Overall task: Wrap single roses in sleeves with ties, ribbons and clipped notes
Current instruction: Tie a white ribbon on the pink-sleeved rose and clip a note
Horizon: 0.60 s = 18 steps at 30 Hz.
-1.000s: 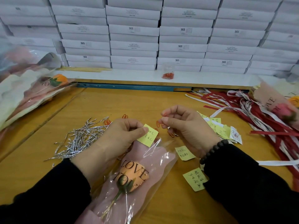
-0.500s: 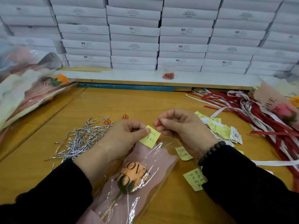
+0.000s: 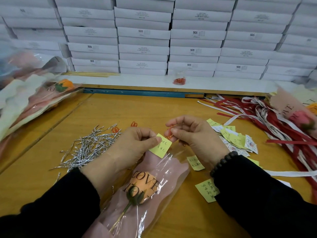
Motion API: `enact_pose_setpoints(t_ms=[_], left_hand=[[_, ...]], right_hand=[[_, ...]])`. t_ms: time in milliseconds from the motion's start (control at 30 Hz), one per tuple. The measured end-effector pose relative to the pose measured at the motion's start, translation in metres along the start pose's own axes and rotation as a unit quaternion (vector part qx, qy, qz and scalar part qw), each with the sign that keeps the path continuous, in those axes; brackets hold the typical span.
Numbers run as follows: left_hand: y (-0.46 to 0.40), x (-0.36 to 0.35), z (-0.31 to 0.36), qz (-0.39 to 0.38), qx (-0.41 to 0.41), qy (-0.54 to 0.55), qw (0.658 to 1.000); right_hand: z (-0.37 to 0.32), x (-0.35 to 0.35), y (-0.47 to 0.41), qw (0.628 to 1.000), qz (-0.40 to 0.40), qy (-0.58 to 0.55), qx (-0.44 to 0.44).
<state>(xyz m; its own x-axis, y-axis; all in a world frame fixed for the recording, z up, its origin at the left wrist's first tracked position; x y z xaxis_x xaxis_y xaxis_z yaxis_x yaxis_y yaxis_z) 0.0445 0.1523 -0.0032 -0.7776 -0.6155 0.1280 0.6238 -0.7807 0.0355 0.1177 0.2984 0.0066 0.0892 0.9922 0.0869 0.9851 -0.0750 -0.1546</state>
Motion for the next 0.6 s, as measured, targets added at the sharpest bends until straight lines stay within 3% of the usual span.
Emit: enact_pose_setpoints(t_ms=[600], left_hand=[[-0.0006,0.0022,-0.0012,-0.010,0.003,-0.019,1.000]], right_hand=[[0.0012,-0.0006,0.0000,1.000,-0.020,0.003,0.009]])
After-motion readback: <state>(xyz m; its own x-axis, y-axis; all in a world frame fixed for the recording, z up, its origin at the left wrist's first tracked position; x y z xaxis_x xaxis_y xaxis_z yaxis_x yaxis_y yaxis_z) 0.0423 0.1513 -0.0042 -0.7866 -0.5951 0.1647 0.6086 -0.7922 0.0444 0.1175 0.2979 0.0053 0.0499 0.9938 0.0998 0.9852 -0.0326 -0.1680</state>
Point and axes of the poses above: each hand's wrist, its own y-axis away from the middle knuckle, its own x-axis out of the back of the hand, z = x × y, the point moved 1 cm from there along -y, towards the middle knuckle, and after that the axes turned 12 degrees about -z, right-handed, at the moved point
